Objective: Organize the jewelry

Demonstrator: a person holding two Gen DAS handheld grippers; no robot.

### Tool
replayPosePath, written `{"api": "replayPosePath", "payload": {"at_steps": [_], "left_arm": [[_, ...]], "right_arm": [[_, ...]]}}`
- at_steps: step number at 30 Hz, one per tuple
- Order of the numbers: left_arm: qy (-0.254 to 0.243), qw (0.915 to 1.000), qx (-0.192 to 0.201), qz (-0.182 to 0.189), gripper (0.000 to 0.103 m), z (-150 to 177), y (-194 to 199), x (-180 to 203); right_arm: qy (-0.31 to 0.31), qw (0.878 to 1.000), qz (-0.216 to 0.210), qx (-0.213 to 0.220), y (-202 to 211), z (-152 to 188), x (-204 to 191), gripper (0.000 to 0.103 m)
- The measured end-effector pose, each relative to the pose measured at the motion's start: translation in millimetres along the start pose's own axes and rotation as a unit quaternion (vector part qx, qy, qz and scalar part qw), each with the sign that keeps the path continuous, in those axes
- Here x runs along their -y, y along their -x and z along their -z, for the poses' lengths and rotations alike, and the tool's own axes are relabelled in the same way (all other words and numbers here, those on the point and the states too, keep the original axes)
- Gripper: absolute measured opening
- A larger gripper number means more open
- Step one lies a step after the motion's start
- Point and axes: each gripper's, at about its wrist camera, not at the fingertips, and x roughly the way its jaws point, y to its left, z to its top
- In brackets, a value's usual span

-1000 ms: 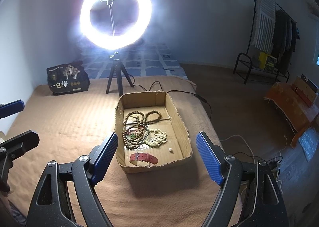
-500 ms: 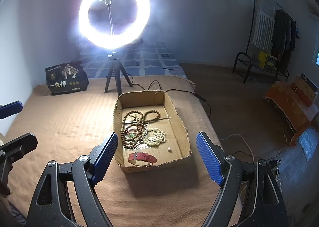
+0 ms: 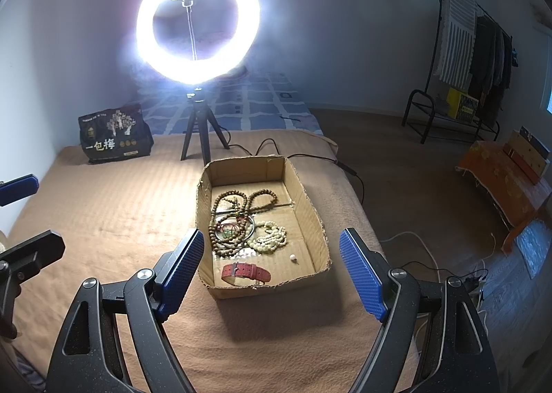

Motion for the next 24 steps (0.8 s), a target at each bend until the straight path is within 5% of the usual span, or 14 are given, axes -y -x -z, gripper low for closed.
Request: {"api": "replayPosePath", "payload": {"at_steps": [24], "left_arm": [[-0.001,1.0000,0.000,0.001,0.102,1.5,1.0,0.2]], "right_arm": [[0.007,1.000,-0.003,-0.002,1.5,2.3,-0.6,0.081]]}}
